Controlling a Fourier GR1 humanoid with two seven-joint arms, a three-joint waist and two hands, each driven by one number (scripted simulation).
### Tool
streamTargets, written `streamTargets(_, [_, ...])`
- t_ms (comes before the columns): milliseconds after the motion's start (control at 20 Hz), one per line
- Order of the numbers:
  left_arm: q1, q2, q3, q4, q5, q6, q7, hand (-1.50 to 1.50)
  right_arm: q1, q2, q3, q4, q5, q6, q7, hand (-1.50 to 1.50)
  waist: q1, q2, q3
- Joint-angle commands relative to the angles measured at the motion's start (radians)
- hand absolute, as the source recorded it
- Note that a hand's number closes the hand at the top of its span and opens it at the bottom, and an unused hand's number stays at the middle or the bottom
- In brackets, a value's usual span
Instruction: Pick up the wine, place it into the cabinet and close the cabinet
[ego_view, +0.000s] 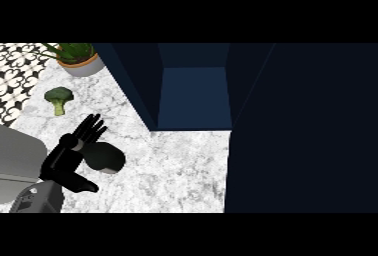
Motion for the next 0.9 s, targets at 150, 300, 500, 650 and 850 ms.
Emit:
streamTargets(150, [-0.046, -0.042, -0.023, 0.059, -0.009, 0.01, -0.059, -1.5, 0.048, 0.036, 0.035, -0.13, -0.022, -0.015, 0.036, -1.5, 0.004, -0.001, 0.0])
streamTargets(300, [-0.021, -0.004, -0.024, 0.085, -0.003, -0.05, -0.088, -1.5, 0.044, -0.003, -0.05, -0.16, -0.114, 0.003, 0.062, -1.5, 0.002, -0.002, 0.0])
streamTargets(500, [-0.072, -0.013, -0.021, 0.134, 0.017, -0.052, -0.079, -1.5, -0.011, 0.004, -0.008, -0.175, -0.07, -0.028, 0.106, -1.5, 0.001, -0.002, 0.0])
streamTargets(650, [-0.02, 0.011, -0.024, 0.13, 0.046, -0.154, -0.117, 1.5, -0.001, 0.023, -0.008, -0.088, -0.048, -0.013, 0.043, -1.5, 0.009, -0.002, 0.0])
streamTargets(850, [-0.088, -0.026, -0.075, 0.146, -0.005, -0.111, -0.136, 1.5, -0.011, 0.008, -0.031, -0.125, -0.072, -0.011, 0.078, -1.5, -0.003, -0.001, 0.0])
